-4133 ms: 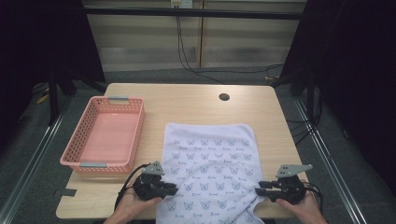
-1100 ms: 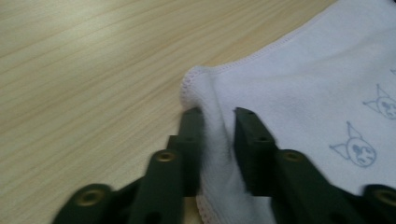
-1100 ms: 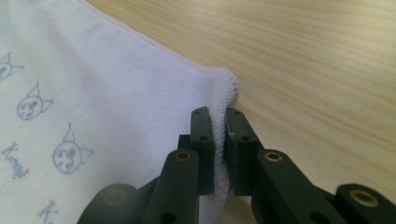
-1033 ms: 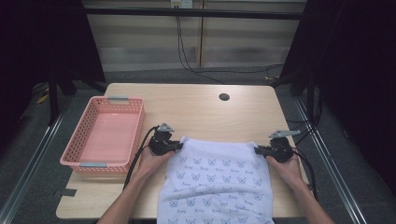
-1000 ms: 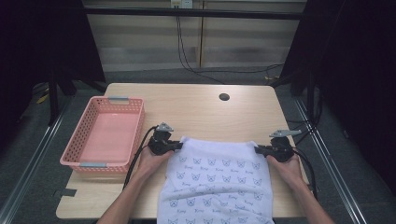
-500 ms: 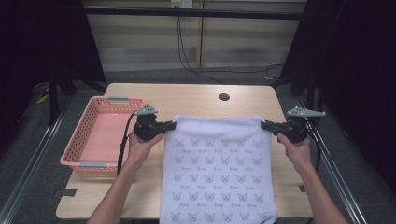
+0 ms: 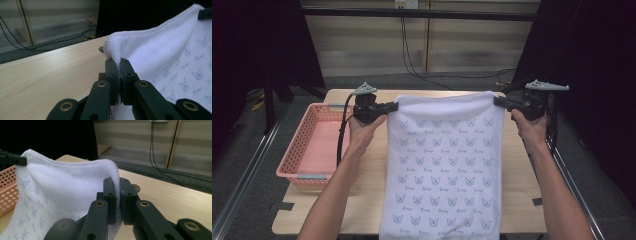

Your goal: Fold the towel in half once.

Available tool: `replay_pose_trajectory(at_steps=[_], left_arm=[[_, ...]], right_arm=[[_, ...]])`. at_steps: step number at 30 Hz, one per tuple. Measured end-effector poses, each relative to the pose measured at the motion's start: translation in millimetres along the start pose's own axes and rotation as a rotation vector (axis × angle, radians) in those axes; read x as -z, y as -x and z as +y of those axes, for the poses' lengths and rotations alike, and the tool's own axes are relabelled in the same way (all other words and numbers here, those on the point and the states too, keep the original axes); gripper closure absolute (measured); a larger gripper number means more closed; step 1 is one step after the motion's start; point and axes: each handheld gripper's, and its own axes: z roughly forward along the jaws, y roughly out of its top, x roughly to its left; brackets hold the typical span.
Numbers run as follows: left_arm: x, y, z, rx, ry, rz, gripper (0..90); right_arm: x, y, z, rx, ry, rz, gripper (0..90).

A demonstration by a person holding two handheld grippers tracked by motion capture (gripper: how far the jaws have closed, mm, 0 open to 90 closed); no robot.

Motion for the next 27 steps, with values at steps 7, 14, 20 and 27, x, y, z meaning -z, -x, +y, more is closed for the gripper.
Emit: replay_pose_trajectory(at_steps=[7,14,20,27], left_arm=[[1.4,-4.9,25.8,-0.021,0.018,-0.011,87.0],[12.9,-2.2,39.4,-0.061,0.028,-0.021,87.0],[23.4,7.2,14.0,-0.070,-0.015,-0.054,87.0],[37.3,37.5,-27.9,-0.063,-0.020,-0.102,86.8]], right_arm=[[-10.4,14.2,21.0,-0.018,0.004,-0.024,85.5],[-4.8,8.2,37.2,-0.004,0.022,-0.017,85.6],[3.9,-0.9,10.2,-0.013,-0.044,0.032,85.9],[32.9,-21.7,-30.2,-0.005,-0.047,0.091,85.9]])
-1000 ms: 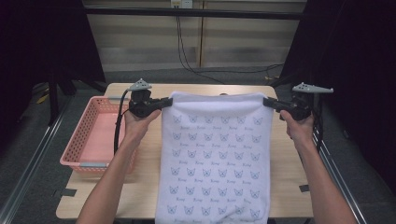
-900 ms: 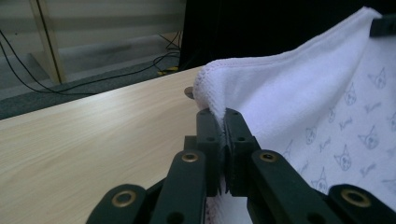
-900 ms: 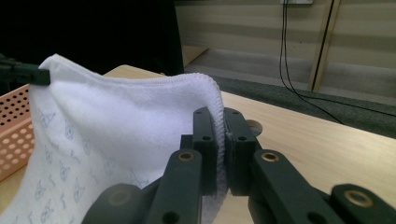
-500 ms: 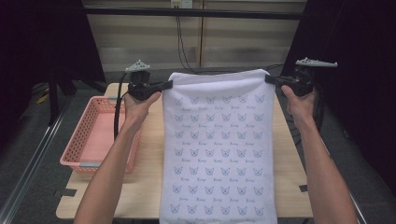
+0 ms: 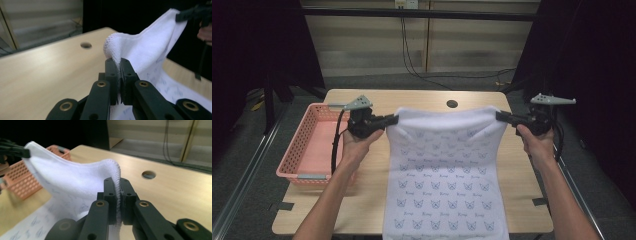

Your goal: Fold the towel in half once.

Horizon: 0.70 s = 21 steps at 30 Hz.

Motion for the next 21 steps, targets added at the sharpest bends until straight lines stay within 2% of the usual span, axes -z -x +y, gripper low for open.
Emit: replay_pose_trajectory(at_steps=[2,3,5,8,10,11,12,15,18,21], left_arm=[[2.3,6.0,-13.4,0.027,0.000,-0.037,86.8],[3.1,8.6,-18.2,0.030,-0.006,-0.042,86.8],[5.3,16.3,-28.3,0.015,-0.031,-0.036,86.8],[13.6,28.3,-48.0,0.038,-0.046,-0.076,86.8],[17.8,37.4,-57.5,0.016,-0.077,-0.040,86.8],[23.4,41.7,-64.3,0.034,-0.078,-0.075,86.9],[26.4,44.1,-69.2,0.057,-0.092,-0.092,86.9],[29.9,52.6,-84.9,0.037,-0.155,-0.100,86.8],[30.1,57.5,-105.0,0.080,-0.194,-0.120,86.9],[29.1,67.2,-120.1,0.074,-0.266,-0.137,86.8]], right_arm=[[7.1,-7.4,-12.6,0.007,-0.017,0.003,86.0],[14.0,-11.7,-24.5,0.000,-0.022,0.018,86.0],[17.4,-13.5,-29.9,-0.001,-0.027,0.022,86.1],[29.3,-21.9,-52.9,-0.014,-0.049,0.038,86.1],[37.8,-30.8,-70.5,-0.018,-0.075,0.057,86.1],[40.7,-34.3,-75.9,-0.015,-0.085,0.062,86.1],[46.6,-41.5,-85.8,-0.013,-0.098,0.071,86.1],[59.2,-55.8,-101.8,-0.004,-0.117,0.077,86.1],[61.3,-60.9,-120.0,-0.019,-0.162,0.086,86.1],[60.1,-64.3,-144.2,-0.052,-0.229,0.089,86.1]])
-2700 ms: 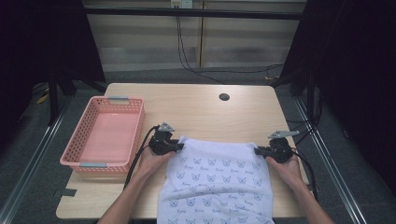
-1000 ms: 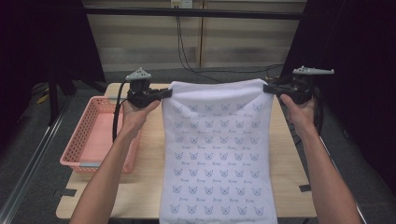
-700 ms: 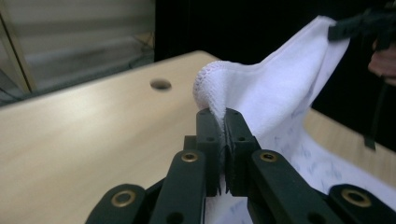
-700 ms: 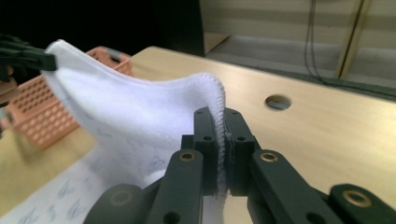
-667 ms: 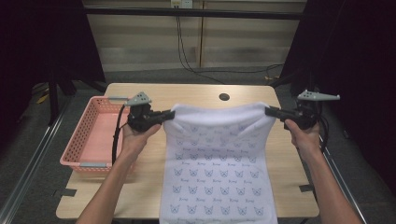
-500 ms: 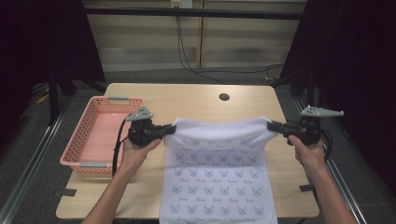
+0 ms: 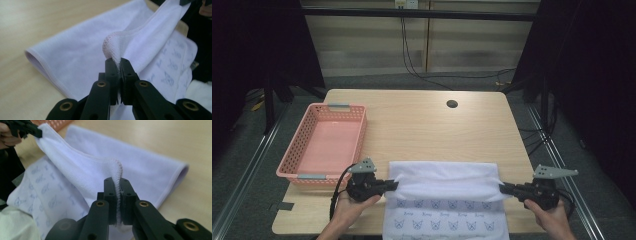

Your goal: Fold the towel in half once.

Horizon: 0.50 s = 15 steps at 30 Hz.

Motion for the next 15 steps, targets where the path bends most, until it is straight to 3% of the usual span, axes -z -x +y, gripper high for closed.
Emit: replay_pose_trajectory(at_steps=[4,6,8,10,12,15], left_arm=[[-6.8,6.9,-14.6,0.016,-0.054,-0.019,86.8],[-15.6,7.7,-21.8,0.022,-0.126,-0.024,86.8],[-20.4,7.3,-25.3,0.012,-0.164,-0.015,86.7],[-21.5,6.2,-24.8,0.013,-0.151,-0.008,86.7],[-24.4,4.3,-25.6,0.011,-0.172,0.002,86.7],[-27.0,0.1,-25.5,0.032,-0.189,-0.019,86.8]], right_arm=[[-7.9,-1.7,-22.8,-0.039,-0.073,0.010,86.1],[-15.0,-4.7,-29.0,-0.034,-0.136,0.003,86.1],[-19.7,-4.8,-29.4,-0.017,-0.171,-0.002,86.1],[-25.5,-2.2,-29.6,-0.027,-0.192,-0.002,86.1],[-31.3,-1.3,-31.2,-0.021,-0.237,-0.005,86.0],[-34.0,0.7,-31.4,-0.025,-0.252,-0.004,86.0]])
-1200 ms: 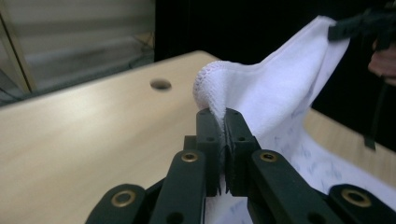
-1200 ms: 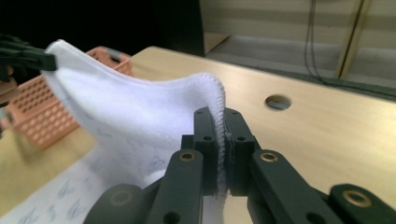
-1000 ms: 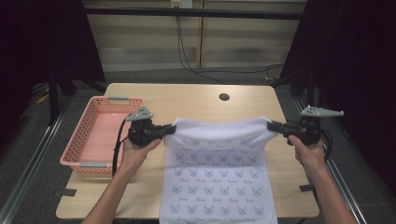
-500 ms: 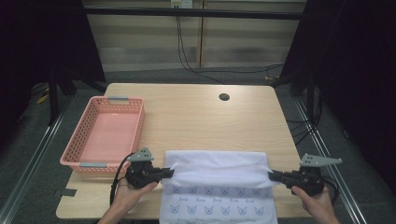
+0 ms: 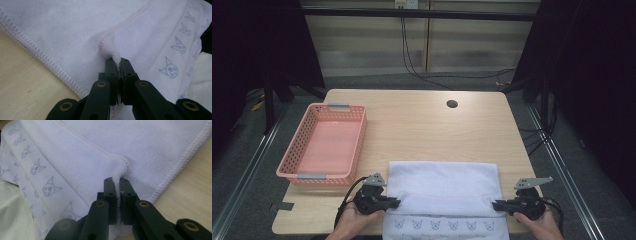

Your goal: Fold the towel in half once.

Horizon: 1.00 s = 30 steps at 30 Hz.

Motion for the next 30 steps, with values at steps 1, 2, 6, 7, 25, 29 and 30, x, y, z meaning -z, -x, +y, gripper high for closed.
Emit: replay_pose_trajectory(at_steps=[1,2,6,7,25,29,30], left_arm=[[-0.9,-0.8,-0.2,0.005,0.006,-0.001,86.8],[-0.6,-1.3,-0.1,0.008,0.003,0.002,86.9],[-2.7,-0.9,4.1,-0.012,0.002,0.046,87.2],[-3.8,-2.7,6.1,-0.002,0.005,0.048,87.2],[-38.1,-85.1,87.9,0.074,0.058,0.204,87.4],[-42.8,-99.9,100.4,0.079,0.068,0.224,87.4],[-43.4,-104.7,103.0,0.097,0.073,0.225,87.4]], right_arm=[[-2.1,1.0,-0.1,0.002,-0.010,0.001,86.1],[-2.5,0.2,0.8,0.003,-0.014,-0.006,86.2],[-5.0,1.3,3.1,0.017,-0.011,-0.021,86.5],[-5.8,2.2,4.3,0.009,-0.006,-0.026,86.5],[-34.4,65.7,68.6,-0.006,0.045,-0.133,86.6],[-42.5,81.2,87.9,-0.016,0.035,-0.156,86.6],[-45.2,86.1,92.6,-0.020,0.044,-0.159,86.6]])
